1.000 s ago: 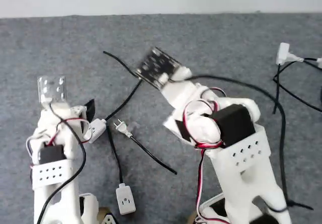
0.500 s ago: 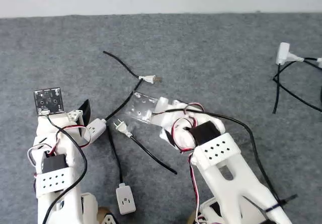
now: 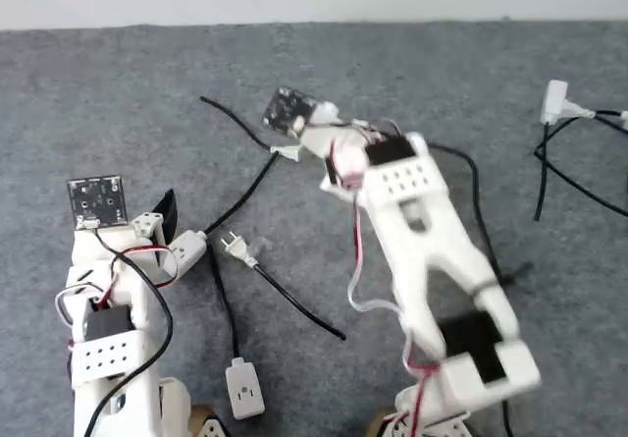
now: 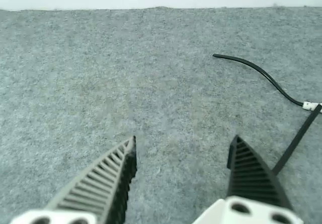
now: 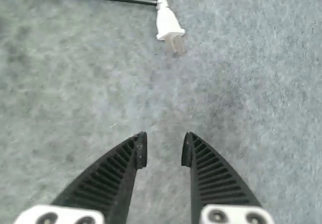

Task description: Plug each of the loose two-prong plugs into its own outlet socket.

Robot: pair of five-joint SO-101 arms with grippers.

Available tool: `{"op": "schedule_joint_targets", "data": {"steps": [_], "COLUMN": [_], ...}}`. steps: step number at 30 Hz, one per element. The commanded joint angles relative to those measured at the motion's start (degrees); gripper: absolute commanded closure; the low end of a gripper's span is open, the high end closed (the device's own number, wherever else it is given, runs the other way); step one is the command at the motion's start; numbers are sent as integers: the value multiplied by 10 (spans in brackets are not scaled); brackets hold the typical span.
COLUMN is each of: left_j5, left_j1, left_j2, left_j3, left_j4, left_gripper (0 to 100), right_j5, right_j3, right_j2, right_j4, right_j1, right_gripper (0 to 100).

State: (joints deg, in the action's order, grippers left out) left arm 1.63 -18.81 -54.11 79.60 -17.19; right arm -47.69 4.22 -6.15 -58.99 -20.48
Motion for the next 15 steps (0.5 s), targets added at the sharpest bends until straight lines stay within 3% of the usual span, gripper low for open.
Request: {"op": "schedule_joint_targets", "data": {"steps": [1, 7, 15], "left_j5": [-10, -10, -11], "left_j1": [4, 4, 3], "left_j2": [-11, -11, -11], "left_j3": [-4, -3, -3], "left_j4": [18, 18, 18], "left_gripper": [716, 716, 716], "right_j5": [-56, -101, -74], "right_j3": [-102, -130, -215], "right_j2": [-38, -97, -103], "right_j4": [-49, -74, -46], "right_j1": [22, 63, 164], "right_gripper": [873, 873, 872]}}
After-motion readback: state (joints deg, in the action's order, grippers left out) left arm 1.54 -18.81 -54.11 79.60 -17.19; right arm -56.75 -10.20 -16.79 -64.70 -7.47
